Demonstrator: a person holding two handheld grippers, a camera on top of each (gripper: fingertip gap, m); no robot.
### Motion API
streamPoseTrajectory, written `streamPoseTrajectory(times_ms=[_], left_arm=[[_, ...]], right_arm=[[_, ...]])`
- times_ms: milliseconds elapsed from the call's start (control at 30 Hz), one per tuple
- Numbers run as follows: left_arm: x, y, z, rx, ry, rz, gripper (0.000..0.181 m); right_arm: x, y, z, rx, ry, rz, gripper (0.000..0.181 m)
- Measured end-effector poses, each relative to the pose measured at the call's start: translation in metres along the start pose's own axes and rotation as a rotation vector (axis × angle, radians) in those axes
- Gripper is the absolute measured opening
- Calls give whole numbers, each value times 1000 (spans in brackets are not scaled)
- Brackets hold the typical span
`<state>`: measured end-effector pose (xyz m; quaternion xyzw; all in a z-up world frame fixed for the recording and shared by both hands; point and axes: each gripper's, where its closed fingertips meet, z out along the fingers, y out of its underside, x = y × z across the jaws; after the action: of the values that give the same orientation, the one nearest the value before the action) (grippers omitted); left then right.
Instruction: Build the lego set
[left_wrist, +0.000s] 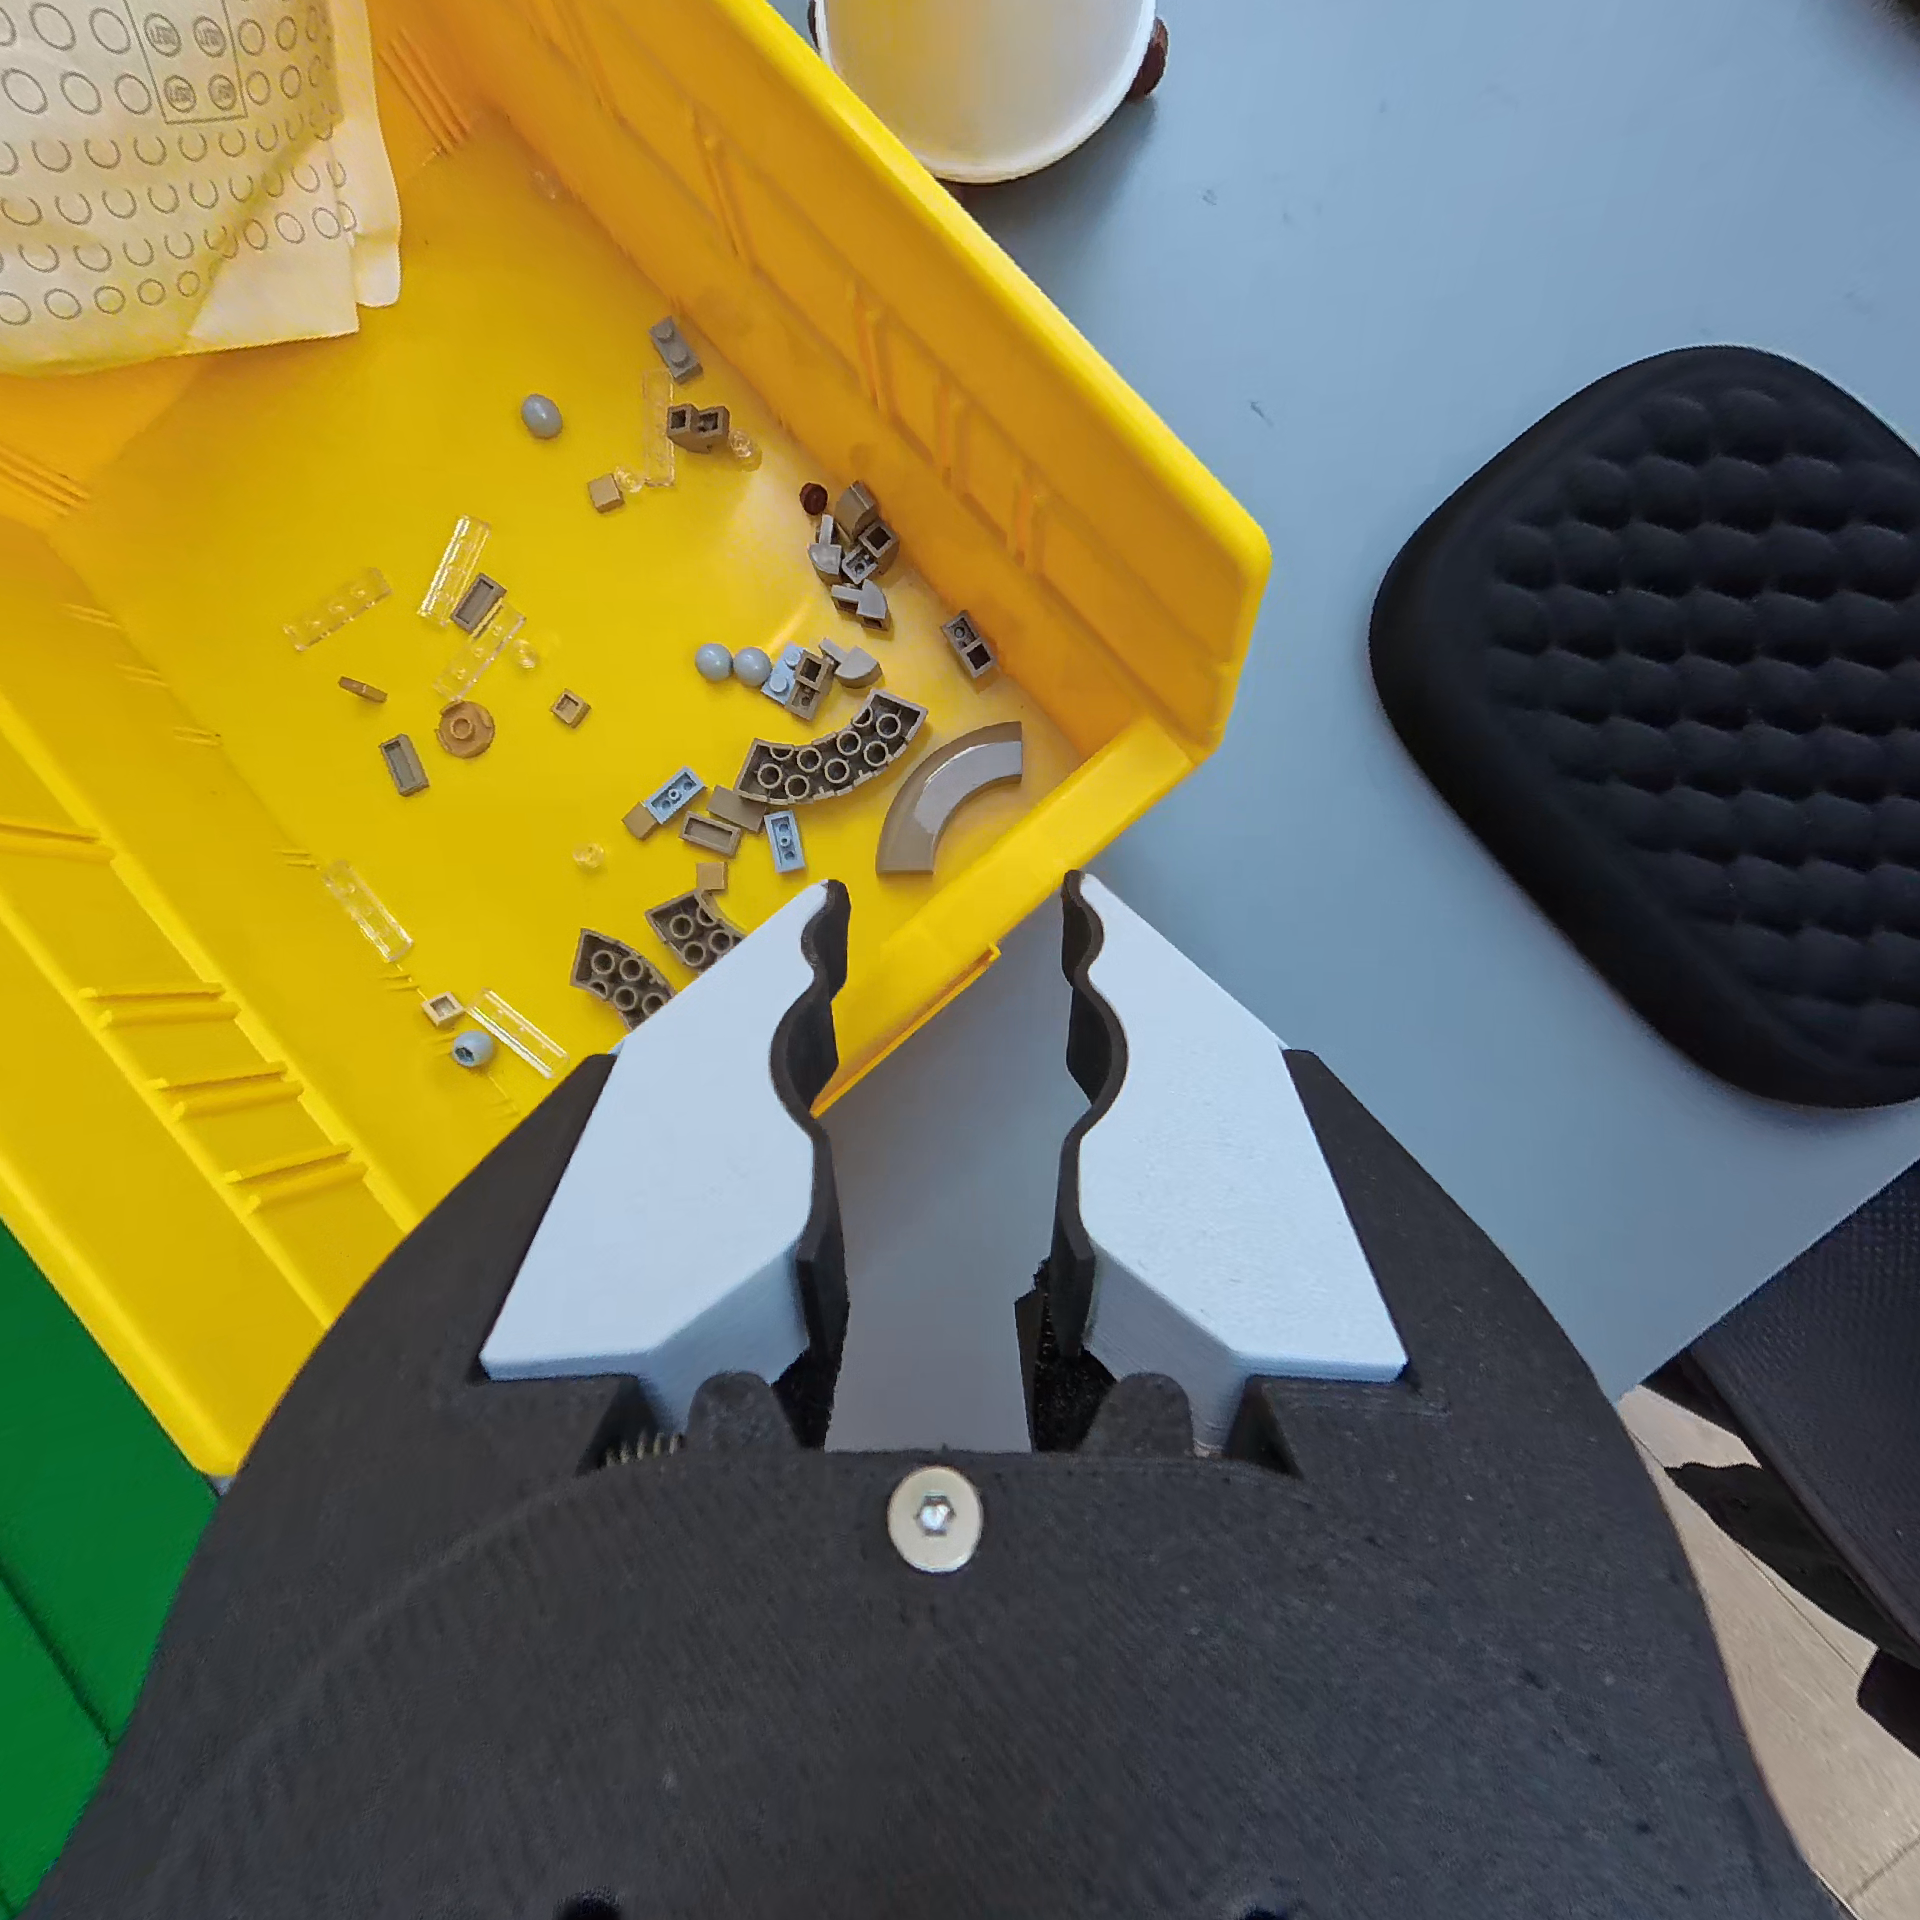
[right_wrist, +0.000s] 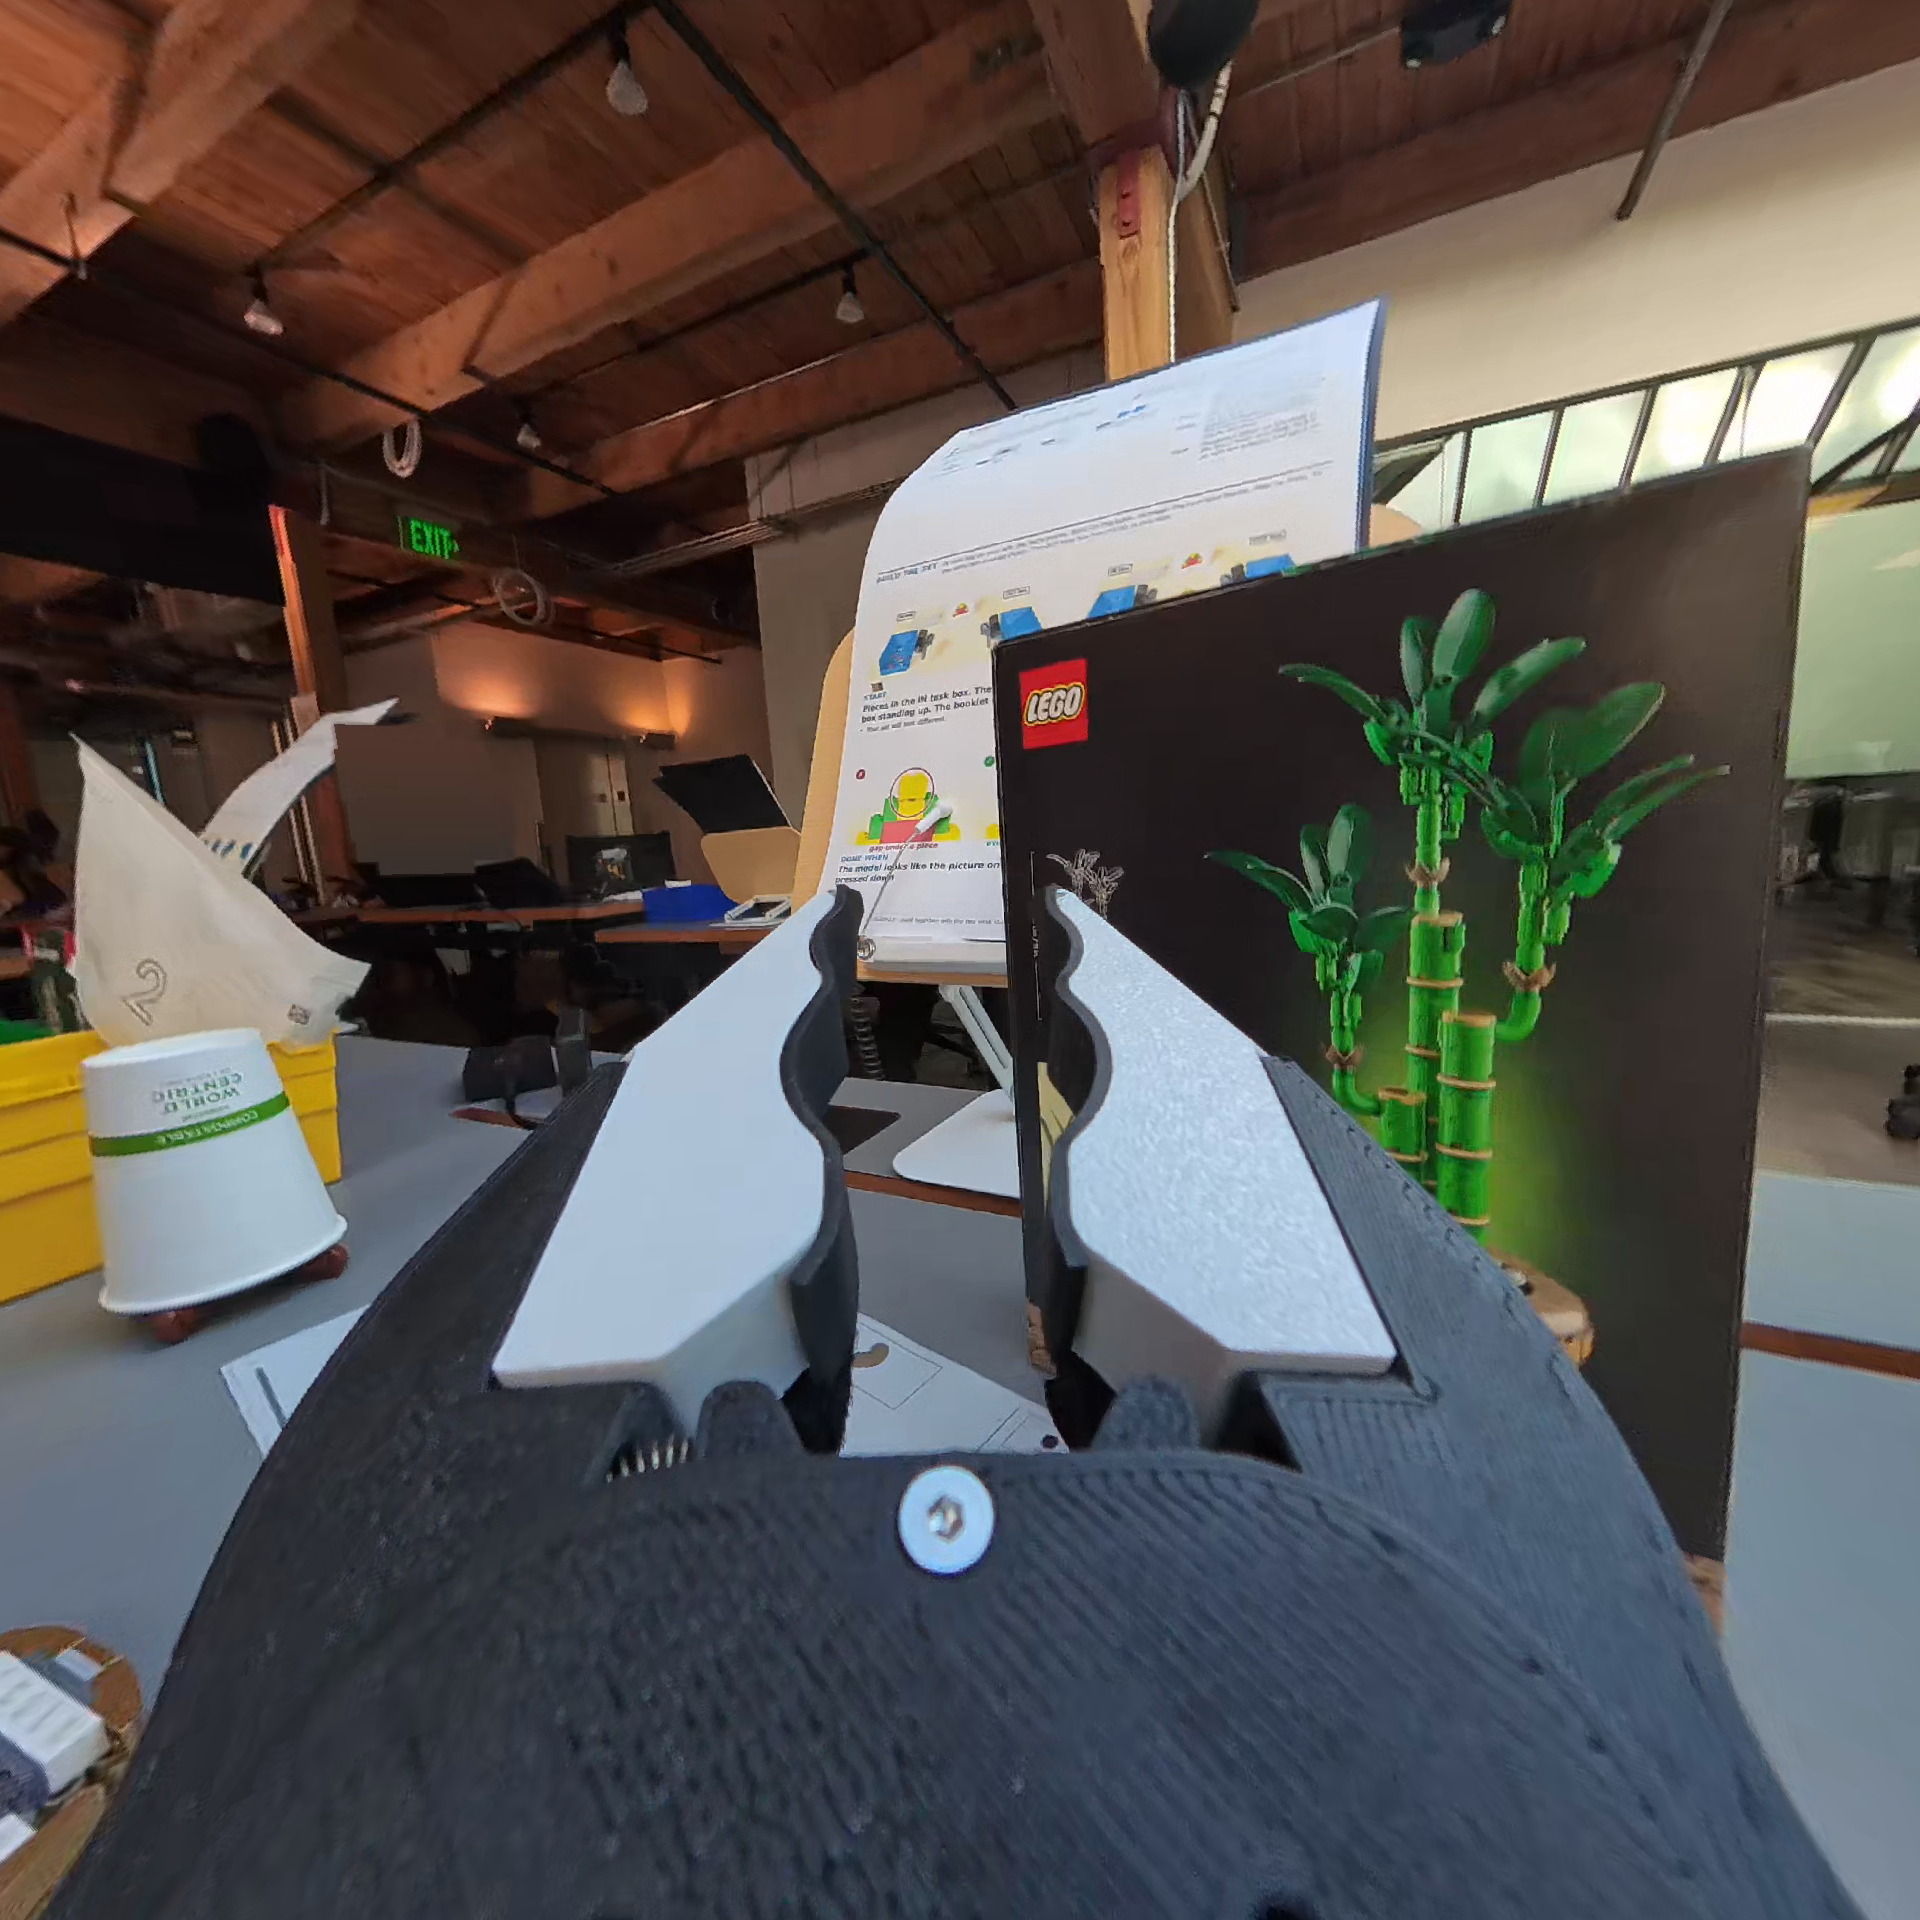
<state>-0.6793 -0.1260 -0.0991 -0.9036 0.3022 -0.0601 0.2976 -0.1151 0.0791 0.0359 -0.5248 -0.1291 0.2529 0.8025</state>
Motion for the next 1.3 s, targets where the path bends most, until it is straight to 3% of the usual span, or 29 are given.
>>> streamPoseTrajectory(times_ms=[233, 567, 800, 1133, 1300], left_arm=[[0, 2, -5, 28, -18, -29, 40], [-24, -11, -2, 20, -101, -44, 42], [-27, 0, 6, -40, -156, 72, 40], [-8, 3, 11, -34, -30, 81, 32], [-56, -16, 9, 18, -178, -83, 21]], right_arm=[[-5, 36, 8, -133, -58, 27, 35], [7, 46, 5, -204, 27, -47, 35], [12, 53, 5, -225, 45, -47, 34], [9, 56, 6, -237, 40, -48, 34], [4, 58, 8, -247, 22, -55, 34]])
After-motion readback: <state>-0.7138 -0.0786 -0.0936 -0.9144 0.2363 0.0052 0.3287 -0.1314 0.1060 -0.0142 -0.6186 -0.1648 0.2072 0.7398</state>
